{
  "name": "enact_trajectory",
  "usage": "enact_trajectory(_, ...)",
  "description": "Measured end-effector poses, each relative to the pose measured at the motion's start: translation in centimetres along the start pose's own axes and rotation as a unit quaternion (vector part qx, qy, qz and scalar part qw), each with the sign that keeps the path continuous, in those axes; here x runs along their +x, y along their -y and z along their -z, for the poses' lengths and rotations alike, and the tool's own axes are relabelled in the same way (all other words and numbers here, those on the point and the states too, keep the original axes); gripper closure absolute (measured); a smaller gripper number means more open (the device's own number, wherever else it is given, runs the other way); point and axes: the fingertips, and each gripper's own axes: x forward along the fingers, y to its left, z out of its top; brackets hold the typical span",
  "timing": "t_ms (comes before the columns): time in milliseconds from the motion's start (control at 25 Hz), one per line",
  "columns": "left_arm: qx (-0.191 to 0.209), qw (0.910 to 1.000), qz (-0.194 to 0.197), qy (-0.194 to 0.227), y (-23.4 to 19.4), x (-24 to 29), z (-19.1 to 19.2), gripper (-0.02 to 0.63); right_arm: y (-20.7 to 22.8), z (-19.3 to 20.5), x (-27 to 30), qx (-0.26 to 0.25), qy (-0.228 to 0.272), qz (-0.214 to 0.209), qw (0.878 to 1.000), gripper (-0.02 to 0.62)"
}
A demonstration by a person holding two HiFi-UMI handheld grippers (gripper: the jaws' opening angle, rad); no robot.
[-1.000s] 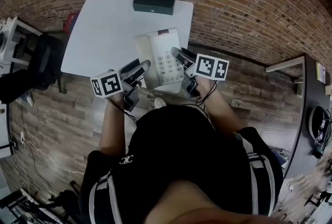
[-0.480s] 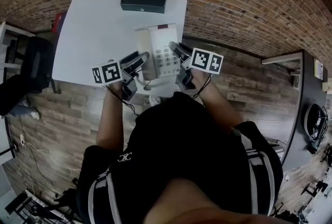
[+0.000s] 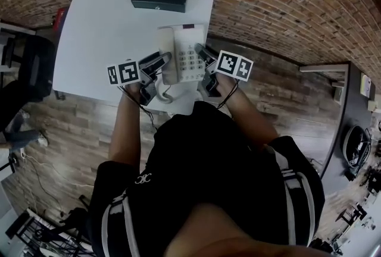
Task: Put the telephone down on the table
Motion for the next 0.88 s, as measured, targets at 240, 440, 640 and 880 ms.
enact_trajectory(240,-0.013,0.9997,-0.007,-0.02,-2.9,2.4,-0.7,0.325,2.9,-0.1,2.4,0.033,-0.005,0.016,0.999,0.423)
enact_trajectory(440,-0.015,0.9989,-0.022,-0.039,-4.7,4.0,-1.1,0.327,5.0,0.3,3.8,0.067,-0.001,0.028,0.997,0.423)
enact_trajectory(640,-0.019,0.9975,-0.024,-0.064,-6.6,5.1,-1.4,0.328,6.5,1.0,4.9,0.099,0.003,0.048,0.994,0.423)
enact_trajectory(880,-0.014,0.9958,-0.031,-0.084,-8.3,5.7,-1.6,0.33,7.4,2.1,5.7,0.139,0.022,0.068,0.988,0.436)
